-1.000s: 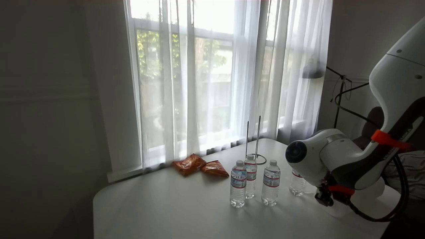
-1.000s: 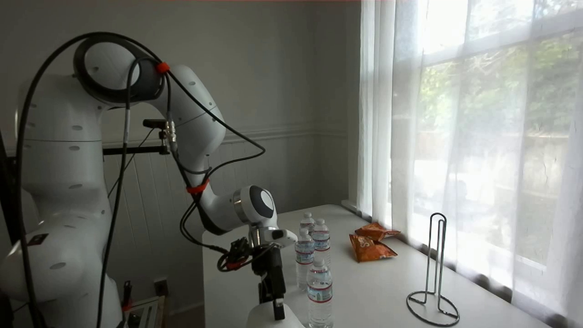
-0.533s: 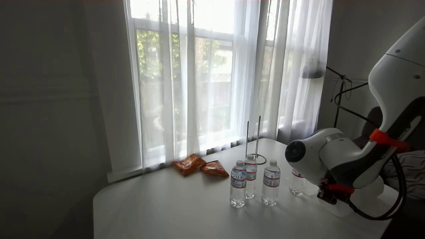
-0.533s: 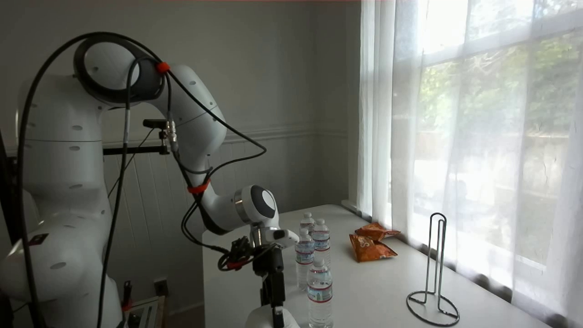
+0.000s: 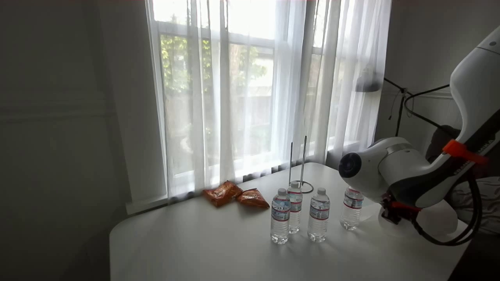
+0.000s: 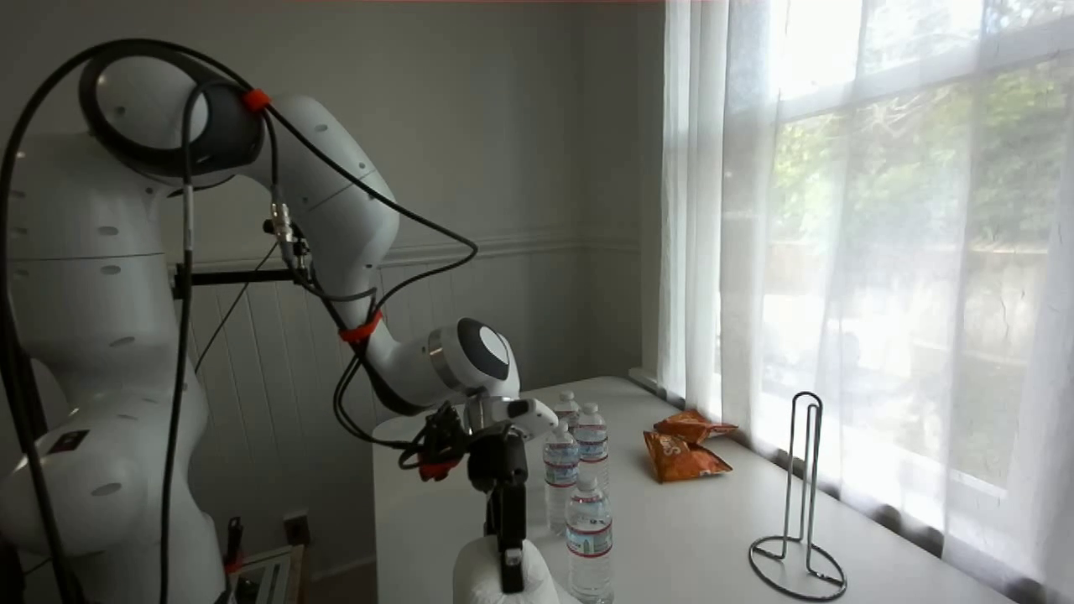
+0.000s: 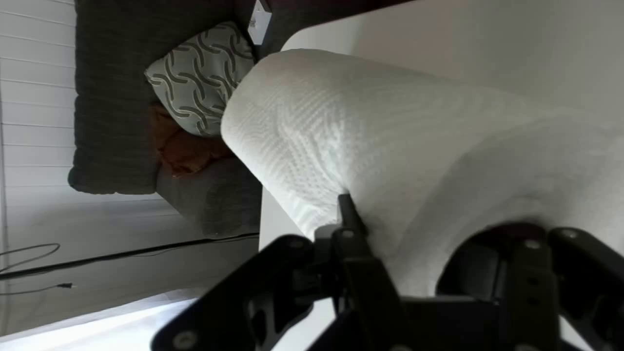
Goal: Set the paper towel roll upright
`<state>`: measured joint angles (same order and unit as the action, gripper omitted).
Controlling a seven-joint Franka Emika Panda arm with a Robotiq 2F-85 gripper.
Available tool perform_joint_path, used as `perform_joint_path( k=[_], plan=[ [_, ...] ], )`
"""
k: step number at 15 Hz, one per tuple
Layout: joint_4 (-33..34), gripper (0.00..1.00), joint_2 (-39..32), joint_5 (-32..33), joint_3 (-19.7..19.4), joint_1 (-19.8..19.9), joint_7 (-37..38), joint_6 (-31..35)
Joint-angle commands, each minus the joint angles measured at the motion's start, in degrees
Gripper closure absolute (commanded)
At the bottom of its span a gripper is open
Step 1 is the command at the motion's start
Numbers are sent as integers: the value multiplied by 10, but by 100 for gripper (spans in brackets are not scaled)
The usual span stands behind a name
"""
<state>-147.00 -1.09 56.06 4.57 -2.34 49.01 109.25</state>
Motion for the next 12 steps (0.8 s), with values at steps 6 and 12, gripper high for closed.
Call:
perform_joint_path(
  k=[6,12],
  plan=[
    [-66,94,207,-57,-51,20,-131,28],
    [-100,94,333,-175,-82,28,-215,90]
  ],
)
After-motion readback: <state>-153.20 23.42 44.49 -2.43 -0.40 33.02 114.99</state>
